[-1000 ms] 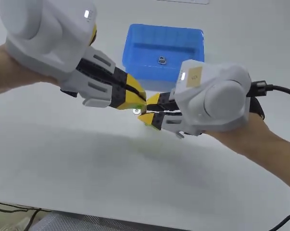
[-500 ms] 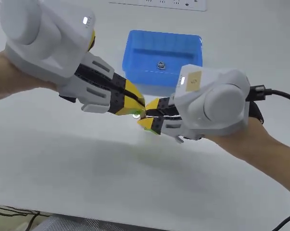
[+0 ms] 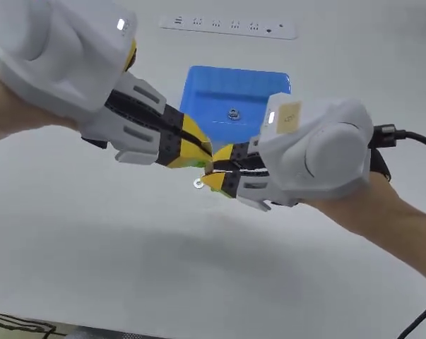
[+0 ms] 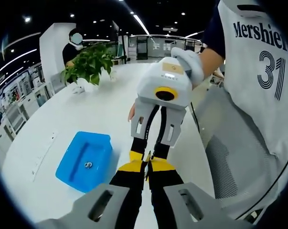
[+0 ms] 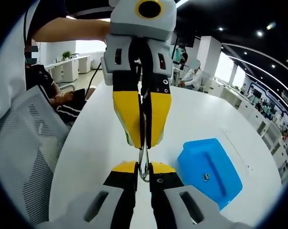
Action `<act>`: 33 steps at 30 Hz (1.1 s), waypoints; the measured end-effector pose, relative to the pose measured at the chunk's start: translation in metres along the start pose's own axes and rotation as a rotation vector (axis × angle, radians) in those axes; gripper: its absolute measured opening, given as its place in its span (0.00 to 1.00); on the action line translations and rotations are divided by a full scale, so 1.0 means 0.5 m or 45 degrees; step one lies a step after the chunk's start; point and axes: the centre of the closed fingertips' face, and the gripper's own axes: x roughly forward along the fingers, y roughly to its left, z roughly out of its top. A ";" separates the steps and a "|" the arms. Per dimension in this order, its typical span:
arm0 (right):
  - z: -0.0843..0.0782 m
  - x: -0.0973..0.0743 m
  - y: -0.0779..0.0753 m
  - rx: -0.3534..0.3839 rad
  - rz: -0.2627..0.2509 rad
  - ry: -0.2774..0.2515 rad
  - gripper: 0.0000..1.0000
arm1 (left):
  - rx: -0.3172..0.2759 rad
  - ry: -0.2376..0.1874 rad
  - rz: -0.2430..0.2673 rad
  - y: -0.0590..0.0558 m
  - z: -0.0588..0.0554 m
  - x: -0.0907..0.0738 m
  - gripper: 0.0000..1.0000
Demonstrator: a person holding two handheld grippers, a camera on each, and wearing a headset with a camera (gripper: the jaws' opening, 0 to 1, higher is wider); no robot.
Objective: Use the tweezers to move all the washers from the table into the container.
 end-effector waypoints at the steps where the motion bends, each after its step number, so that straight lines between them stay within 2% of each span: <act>1: 0.003 -0.002 -0.002 -0.007 -0.003 -0.002 0.10 | 0.001 -0.001 0.002 0.002 0.004 -0.005 0.07; 10: 0.036 -0.023 -0.037 -0.064 -0.042 -0.025 0.10 | 0.065 0.003 0.024 0.028 0.035 -0.027 0.07; 16: 0.057 -0.037 -0.076 -0.106 -0.082 -0.033 0.10 | 0.118 0.002 0.038 0.058 0.061 -0.040 0.07; 23: 0.062 -0.043 -0.132 -0.141 -0.125 -0.039 0.10 | 0.179 0.004 0.060 0.097 0.086 -0.047 0.07; 29: 0.057 -0.043 -0.168 -0.161 -0.147 -0.037 0.10 | 0.215 0.019 0.074 0.129 0.090 -0.041 0.07; 33: 0.045 -0.035 -0.184 -0.163 -0.146 -0.028 0.10 | 0.220 0.027 0.077 0.150 0.082 -0.029 0.07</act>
